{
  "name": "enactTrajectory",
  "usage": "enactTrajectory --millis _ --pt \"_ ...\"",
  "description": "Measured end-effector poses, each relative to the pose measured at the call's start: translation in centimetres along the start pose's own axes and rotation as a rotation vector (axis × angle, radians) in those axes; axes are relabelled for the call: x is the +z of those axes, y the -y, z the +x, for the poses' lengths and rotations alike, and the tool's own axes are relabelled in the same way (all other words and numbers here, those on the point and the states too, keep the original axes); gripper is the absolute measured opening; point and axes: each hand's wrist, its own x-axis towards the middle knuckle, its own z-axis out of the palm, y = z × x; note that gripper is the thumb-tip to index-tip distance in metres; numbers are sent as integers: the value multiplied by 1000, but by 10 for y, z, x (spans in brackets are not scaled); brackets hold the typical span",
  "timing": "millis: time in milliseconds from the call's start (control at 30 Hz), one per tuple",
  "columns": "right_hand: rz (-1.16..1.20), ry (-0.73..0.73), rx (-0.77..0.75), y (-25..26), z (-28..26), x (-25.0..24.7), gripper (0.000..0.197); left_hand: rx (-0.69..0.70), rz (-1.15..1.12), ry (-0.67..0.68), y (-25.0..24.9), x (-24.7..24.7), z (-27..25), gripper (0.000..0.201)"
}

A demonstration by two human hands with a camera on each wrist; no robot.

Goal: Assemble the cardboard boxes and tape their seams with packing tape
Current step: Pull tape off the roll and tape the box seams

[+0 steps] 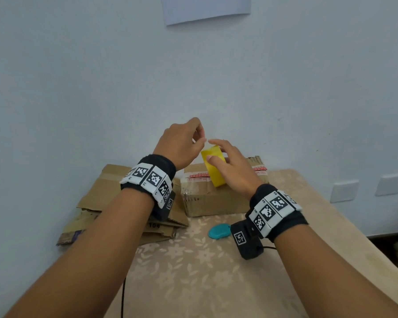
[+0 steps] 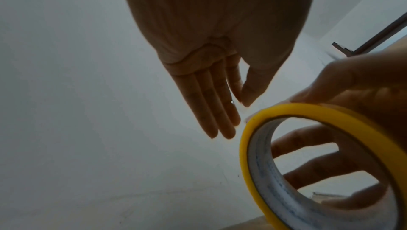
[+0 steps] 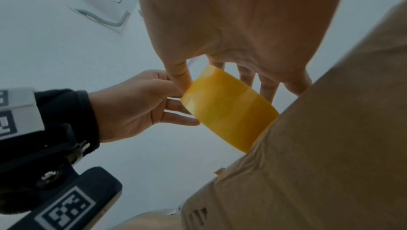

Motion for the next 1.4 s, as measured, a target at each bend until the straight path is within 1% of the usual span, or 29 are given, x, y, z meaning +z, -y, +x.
enactTrajectory --millis 167,333,400,500,533,633,700,800,900,1033,1167,1233,1333,1400 --pt "9 -41 7 0 1 1 43 -7 -46 24 0 3 2 8" --pt "54 -68 -29 -2 0 0 41 -8 -232 -19 -5 7 -2 9" --pt "82 -72 -45 -2 -1 -1 39 -40 -292 -28 -6 6 -3 14" --pt "134 -79 -50 -4 -1 -1 33 -85 -323 -2 -6 5 -2 27" --pt "153 -77 -48 -4 0 0 32 -90 -316 7 -6 4 -2 26" --pt "212 -85 -49 -4 3 2 29 -99 -307 10 -4 5 1 9" --pt "227 -99 -46 -4 3 4 29 -102 -311 4 -4 7 2 2" --pt "250 -106 -37 -4 3 4 29 -105 -303 0 -4 10 2 5" --pt "225 -101 -20 -5 4 3 29 -90 -247 11 -5 11 2 9" --pt "204 -88 6 -3 5 3 29 -57 -152 31 -7 15 1 9" --pt "179 -68 38 -6 4 5 32 -31 -267 -57 -11 5 2 9" --pt "181 -43 38 -7 3 6 37 -24 -304 -49 -14 0 3 10" --pt "186 -34 -15 -5 2 8 39 -80 -360 -4 -19 -1 3 8" --pt "157 -31 -64 -3 -1 7 47 -112 -362 -4 -18 0 3 6"
